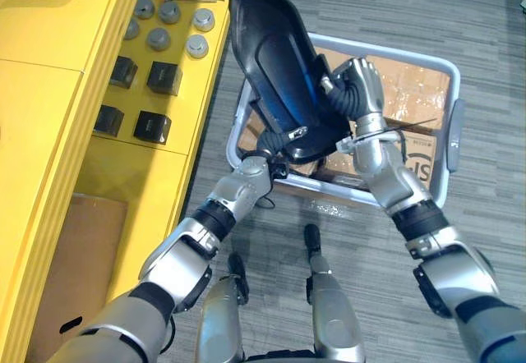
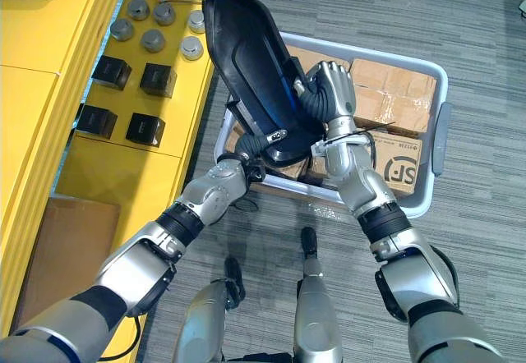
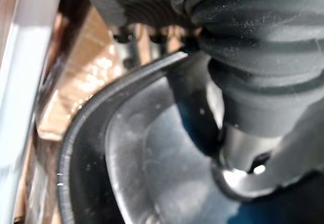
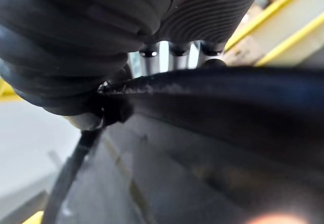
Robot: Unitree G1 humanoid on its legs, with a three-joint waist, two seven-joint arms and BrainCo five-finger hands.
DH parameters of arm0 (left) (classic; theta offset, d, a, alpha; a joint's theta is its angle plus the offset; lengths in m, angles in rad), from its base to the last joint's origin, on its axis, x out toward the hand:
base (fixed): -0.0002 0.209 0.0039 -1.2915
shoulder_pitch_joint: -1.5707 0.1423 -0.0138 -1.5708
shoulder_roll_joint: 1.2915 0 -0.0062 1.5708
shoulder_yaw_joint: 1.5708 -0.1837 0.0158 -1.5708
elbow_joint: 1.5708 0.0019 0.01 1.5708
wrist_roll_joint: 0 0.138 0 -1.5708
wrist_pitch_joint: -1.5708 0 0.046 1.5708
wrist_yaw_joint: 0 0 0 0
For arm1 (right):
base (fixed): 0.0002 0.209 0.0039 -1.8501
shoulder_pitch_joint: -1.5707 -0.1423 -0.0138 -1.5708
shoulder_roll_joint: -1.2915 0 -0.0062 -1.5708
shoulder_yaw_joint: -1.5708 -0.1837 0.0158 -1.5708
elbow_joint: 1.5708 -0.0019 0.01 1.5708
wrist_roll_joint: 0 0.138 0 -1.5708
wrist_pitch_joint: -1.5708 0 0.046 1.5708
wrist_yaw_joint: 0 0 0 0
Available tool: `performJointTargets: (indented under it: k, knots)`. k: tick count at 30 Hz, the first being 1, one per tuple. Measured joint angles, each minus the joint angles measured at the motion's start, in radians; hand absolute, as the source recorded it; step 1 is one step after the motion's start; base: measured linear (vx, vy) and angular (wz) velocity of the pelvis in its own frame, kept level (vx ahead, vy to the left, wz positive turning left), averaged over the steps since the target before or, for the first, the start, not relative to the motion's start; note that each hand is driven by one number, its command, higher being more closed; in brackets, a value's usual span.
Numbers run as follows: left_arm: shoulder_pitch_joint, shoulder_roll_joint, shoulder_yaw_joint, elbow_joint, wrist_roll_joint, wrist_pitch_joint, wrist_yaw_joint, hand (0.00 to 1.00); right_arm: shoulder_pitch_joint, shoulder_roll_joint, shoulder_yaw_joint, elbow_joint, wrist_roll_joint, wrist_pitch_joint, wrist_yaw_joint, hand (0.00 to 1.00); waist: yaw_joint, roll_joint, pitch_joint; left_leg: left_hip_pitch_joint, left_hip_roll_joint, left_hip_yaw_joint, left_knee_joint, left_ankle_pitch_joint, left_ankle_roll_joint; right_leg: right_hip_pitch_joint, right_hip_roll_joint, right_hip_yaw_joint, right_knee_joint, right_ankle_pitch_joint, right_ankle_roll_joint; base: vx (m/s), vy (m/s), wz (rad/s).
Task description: Walk over and take plastic housings, then place them on the shelf
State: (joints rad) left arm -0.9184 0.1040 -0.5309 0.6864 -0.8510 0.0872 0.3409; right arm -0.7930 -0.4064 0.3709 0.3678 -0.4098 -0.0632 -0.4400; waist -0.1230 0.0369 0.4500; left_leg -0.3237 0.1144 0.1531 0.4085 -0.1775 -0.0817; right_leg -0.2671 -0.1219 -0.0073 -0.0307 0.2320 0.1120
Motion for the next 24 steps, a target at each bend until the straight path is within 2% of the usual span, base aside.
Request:
performJointTargets:
  k: [3, 5, 7, 9, 10, 13, 16, 19, 22, 24]
  knots:
    - [0.036, -0.034, 0.000, 0.000, -0.024, -0.053, -0.010, 1.00, 0.048, 0.027, -0.020, -0.042, 0.022, 0.001, -0.014, 1.00, 0.001, -0.001, 0.001, 0.032, 0.000, 0.008, -0.017, -0.001, -0.002, 0.023, 0.000, 0.006, -0.003, -0.003, -0.003, -0.02, -0.005, -0.07]
    - [0.039, -0.041, 0.000, 0.000, -0.046, -0.079, -0.016, 1.00, 0.058, 0.029, -0.027, -0.065, 0.023, 0.003, -0.021, 1.00, 0.001, -0.003, 0.002, 0.033, 0.002, 0.013, -0.017, -0.003, -0.002, 0.023, 0.000, 0.007, -0.004, -0.004, -0.003, -0.05, -0.009, -0.05]
    - [0.057, -0.041, 0.000, 0.000, -0.060, -0.132, -0.035, 1.00, 0.091, 0.032, -0.036, -0.105, 0.024, 0.003, -0.034, 1.00, 0.000, -0.005, 0.002, 0.047, 0.004, 0.020, -0.023, -0.003, -0.003, 0.028, 0.001, 0.012, -0.004, -0.005, -0.003, -0.06, -0.016, -0.10]
    - [0.079, -0.042, 0.000, 0.000, -0.081, -0.163, -0.055, 1.00, 0.121, 0.042, -0.036, -0.130, 0.023, 0.001, -0.051, 1.00, -0.003, -0.006, 0.003, 0.059, 0.005, 0.022, -0.031, -0.003, -0.003, 0.036, 0.001, 0.012, -0.004, -0.009, -0.002, -0.02, -0.007, -0.04]
    - [0.104, -0.044, 0.000, 0.000, -0.084, -0.180, -0.072, 1.00, 0.150, 0.051, -0.036, -0.142, 0.023, 0.000, -0.064, 0.00, -0.004, -0.008, 0.003, 0.073, 0.006, 0.023, -0.037, -0.003, -0.003, 0.047, 0.001, 0.012, -0.004, -0.012, -0.002, -0.02, -0.003, -0.03]
    - [0.153, -0.045, 0.000, 0.000, -0.089, -0.201, -0.096, 1.00, 0.214, 0.076, -0.036, -0.158, 0.024, -0.008, -0.070, 0.00, -0.003, -0.010, 0.002, 0.104, 0.008, 0.024, -0.057, -0.003, -0.005, 0.064, 0.002, 0.011, 0.002, -0.027, -0.004, 0.00, 0.000, 0.00]
    - [0.186, -0.043, 0.009, -0.013, -0.146, -0.235, -0.116, 1.00, 0.285, 0.103, -0.034, -0.162, 0.036, -0.048, -0.112, 0.00, 0.001, -0.014, 0.002, 0.133, 0.008, 0.026, -0.073, -0.002, -0.006, 0.086, 0.003, 0.008, 0.003, -0.035, -0.003, 0.00, 0.000, 0.00]
    - [0.234, -0.033, 0.021, -0.056, -0.156, -0.261, -0.114, 1.00, 0.340, 0.135, -0.028, -0.178, 0.039, -0.070, -0.143, 0.00, 0.000, -0.023, -0.004, 0.168, 0.006, 0.030, -0.094, -0.002, -0.007, 0.111, 0.002, 0.008, 0.003, -0.045, -0.001, 0.03, 0.005, -0.02]
    - [0.294, -0.033, 0.056, -0.123, -0.110, -0.264, -0.083, 1.00, 0.382, 0.170, -0.016, -0.201, 0.041, -0.089, -0.187, 0.00, 0.007, -0.056, -0.026, 0.203, 0.006, 0.044, -0.120, -0.001, -0.008, 0.131, 0.003, 0.007, -0.001, -0.051, -0.002, 0.03, 0.007, -0.03]
    - [0.327, -0.033, 0.065, -0.174, -0.036, -0.265, -0.068, 1.00, 0.424, 0.186, -0.018, -0.217, 0.042, -0.121, -0.235, 0.00, 0.018, -0.079, -0.063, 0.215, 0.003, 0.045, -0.130, 0.000, -0.009, 0.146, 0.003, 0.005, -0.014, -0.051, -0.003, 0.02, 0.004, 0.01]
